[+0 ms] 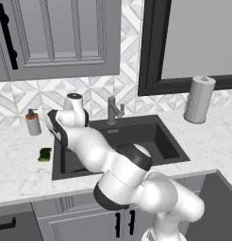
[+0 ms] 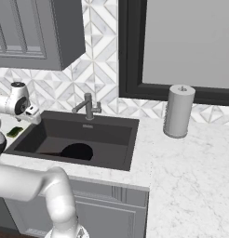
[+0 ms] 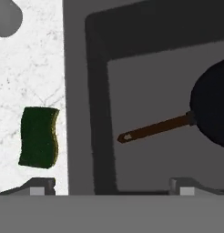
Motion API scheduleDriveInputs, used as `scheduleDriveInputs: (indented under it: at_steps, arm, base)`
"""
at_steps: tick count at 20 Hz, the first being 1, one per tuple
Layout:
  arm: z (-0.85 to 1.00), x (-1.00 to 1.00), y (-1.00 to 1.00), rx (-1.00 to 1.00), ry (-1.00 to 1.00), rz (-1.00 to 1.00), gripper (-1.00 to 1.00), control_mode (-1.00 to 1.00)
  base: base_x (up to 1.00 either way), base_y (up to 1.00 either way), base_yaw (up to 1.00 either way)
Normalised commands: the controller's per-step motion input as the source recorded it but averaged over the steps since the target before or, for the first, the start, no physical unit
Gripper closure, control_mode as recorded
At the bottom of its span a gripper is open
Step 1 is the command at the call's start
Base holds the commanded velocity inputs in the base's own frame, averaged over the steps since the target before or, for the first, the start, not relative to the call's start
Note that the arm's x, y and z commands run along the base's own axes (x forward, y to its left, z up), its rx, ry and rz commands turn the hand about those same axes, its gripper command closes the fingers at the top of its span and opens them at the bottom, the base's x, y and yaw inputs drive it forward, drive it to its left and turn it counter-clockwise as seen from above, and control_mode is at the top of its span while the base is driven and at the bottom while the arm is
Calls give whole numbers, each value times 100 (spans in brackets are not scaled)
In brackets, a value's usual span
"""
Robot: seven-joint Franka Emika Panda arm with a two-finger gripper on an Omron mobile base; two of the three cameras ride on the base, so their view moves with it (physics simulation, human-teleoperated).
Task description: Pick the pan and sponge and place them into the sink. Then turn on the water.
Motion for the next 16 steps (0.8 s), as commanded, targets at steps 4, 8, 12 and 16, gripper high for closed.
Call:
scheduleDriveInputs:
  at_steps: [4, 8, 12, 16]
  arm:
    - [15, -10, 47, -9, -9, 31, -100, -100]
    - [1, -4, 66, -5, -3, 4, -100, -100]
    - [-1, -4, 27, 0, 0, 0, -100, -100]
    - [0, 0, 37, 0, 0, 0, -100, -100]
  base:
    - [0, 0, 0]
    - [0, 0, 0]
    - [0, 0, 0]
    - [0, 0, 0]
